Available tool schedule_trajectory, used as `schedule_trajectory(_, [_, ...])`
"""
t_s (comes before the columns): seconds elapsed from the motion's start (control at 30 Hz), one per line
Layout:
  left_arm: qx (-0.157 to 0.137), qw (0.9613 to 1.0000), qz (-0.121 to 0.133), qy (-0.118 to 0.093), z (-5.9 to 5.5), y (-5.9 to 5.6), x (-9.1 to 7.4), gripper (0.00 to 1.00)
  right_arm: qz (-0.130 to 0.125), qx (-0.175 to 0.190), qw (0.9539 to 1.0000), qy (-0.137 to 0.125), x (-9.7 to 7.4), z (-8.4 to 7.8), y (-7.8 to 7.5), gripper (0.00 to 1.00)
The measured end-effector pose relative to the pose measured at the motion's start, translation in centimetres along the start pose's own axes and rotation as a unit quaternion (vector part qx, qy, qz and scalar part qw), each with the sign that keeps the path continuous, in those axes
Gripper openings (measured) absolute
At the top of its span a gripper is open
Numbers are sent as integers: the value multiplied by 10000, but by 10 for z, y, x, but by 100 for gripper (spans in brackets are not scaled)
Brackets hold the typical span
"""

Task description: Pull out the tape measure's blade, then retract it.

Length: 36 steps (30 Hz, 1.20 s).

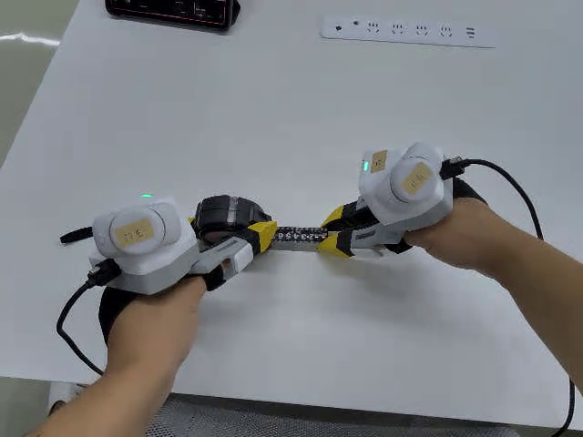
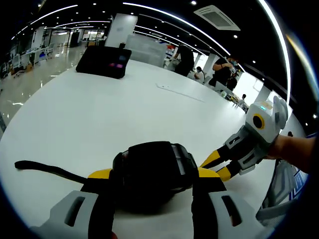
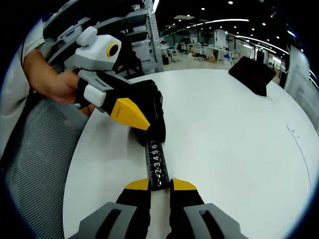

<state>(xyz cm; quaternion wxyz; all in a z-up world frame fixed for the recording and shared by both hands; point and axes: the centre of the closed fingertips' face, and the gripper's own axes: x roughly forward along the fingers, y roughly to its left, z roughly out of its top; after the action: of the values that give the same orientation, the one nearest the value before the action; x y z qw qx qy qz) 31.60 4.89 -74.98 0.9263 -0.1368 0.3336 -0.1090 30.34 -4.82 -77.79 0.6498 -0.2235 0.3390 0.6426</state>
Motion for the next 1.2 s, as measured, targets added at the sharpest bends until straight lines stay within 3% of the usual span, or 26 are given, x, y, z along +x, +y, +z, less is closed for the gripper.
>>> schedule_trajectory(0.5, [-37,10000,-23,8,1,0,0,58,67,-33,9998,-193,20,26,7,10])
schedule_trajectory(1.2, [-49,10000,-19,15,0,1,1,58,78,-83,9992,-378,34,38,6,11])
